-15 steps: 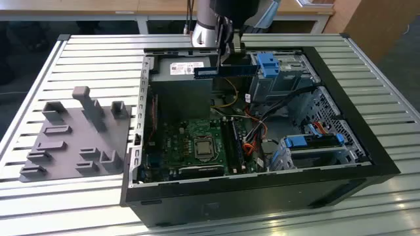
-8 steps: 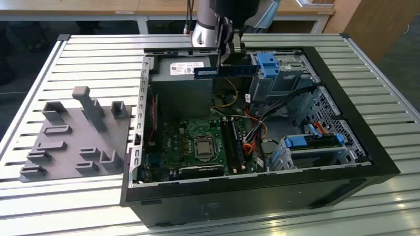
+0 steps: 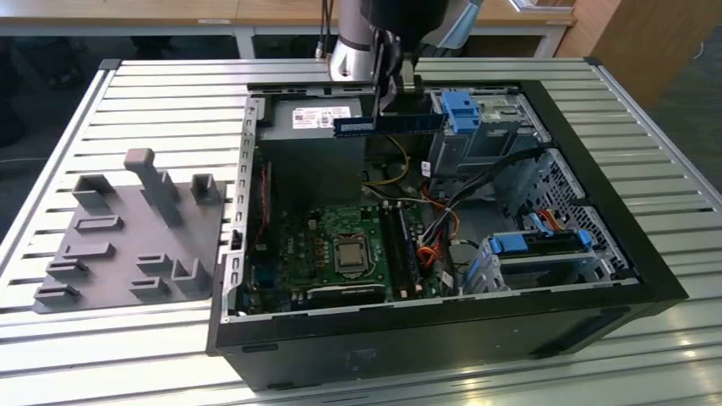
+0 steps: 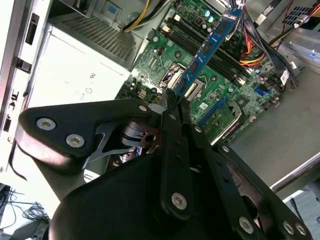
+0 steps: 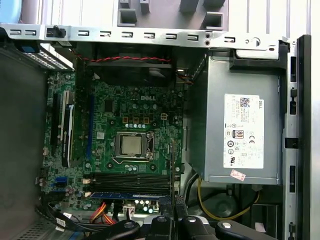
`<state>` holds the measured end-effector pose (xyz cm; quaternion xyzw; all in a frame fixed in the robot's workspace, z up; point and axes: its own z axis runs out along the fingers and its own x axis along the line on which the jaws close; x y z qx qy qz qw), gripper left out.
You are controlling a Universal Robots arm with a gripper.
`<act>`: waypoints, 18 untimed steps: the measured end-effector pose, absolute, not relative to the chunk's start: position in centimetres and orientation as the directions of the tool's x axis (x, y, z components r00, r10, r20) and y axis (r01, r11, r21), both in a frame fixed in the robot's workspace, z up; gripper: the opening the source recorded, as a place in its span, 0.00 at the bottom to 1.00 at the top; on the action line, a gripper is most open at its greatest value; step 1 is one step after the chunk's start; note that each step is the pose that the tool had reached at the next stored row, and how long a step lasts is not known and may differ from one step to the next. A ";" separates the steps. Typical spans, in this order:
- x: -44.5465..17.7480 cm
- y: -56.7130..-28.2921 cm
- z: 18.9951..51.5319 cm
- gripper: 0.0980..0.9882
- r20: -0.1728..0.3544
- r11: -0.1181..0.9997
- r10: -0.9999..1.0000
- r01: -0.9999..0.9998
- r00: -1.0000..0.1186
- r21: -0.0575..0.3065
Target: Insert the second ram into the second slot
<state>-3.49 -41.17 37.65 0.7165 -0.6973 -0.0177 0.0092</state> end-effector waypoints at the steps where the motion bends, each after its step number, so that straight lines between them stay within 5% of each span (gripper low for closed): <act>1: -3.5 -41.3 37.6 0.04 -0.013 -0.027 -1.000 -0.999 0.027 0.038; 18: -3.5 -43.1 37.6 0.04 -0.012 -0.027 -1.000 -0.999 0.027 0.038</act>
